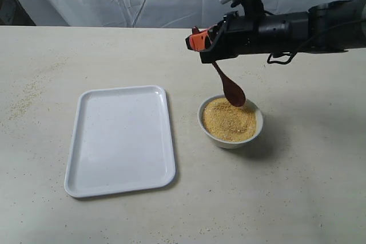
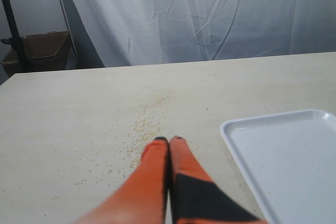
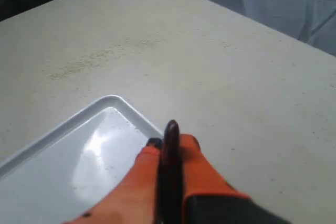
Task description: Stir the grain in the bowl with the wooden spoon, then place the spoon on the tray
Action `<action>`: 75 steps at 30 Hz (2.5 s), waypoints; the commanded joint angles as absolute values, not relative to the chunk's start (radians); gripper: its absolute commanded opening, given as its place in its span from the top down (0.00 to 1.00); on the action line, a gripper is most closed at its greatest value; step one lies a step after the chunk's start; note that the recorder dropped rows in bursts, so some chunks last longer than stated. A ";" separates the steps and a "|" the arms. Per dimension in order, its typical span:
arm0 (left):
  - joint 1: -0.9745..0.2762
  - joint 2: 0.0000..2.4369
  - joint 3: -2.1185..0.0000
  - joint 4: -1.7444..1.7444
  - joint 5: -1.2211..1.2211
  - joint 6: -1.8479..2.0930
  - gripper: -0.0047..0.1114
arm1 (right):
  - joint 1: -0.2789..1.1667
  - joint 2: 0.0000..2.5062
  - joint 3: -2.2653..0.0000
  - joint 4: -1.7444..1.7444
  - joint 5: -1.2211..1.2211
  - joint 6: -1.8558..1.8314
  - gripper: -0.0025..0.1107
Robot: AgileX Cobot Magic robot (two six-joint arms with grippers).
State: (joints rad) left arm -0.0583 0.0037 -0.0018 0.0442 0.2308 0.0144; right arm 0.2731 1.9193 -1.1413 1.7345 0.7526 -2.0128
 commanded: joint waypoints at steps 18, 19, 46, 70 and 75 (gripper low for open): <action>-0.062 0.000 0.000 0.047 0.217 0.011 0.96 | 0.275 1.913 -1.142 1.678 0.687 -1.972 0.99; -0.062 0.000 0.000 0.047 0.217 0.011 0.96 | 0.282 1.944 -1.142 1.678 0.684 -1.972 0.99; -0.062 0.000 0.000 0.047 0.217 0.011 0.96 | 0.420 1.896 -1.141 1.597 0.701 -1.907 0.99; -0.062 0.000 0.000 0.045 0.217 0.011 0.96 | 0.448 1.900 -1.142 1.596 0.270 -1.917 0.99; -0.062 0.000 0.000 0.045 0.217 0.011 0.96 | 0.450 1.959 -1.142 1.596 0.286 -1.917 0.99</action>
State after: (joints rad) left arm -0.0583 0.0037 -0.0018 0.0442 0.2308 0.0144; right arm 0.4508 1.9295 -1.1413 1.5965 0.2693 -1.9099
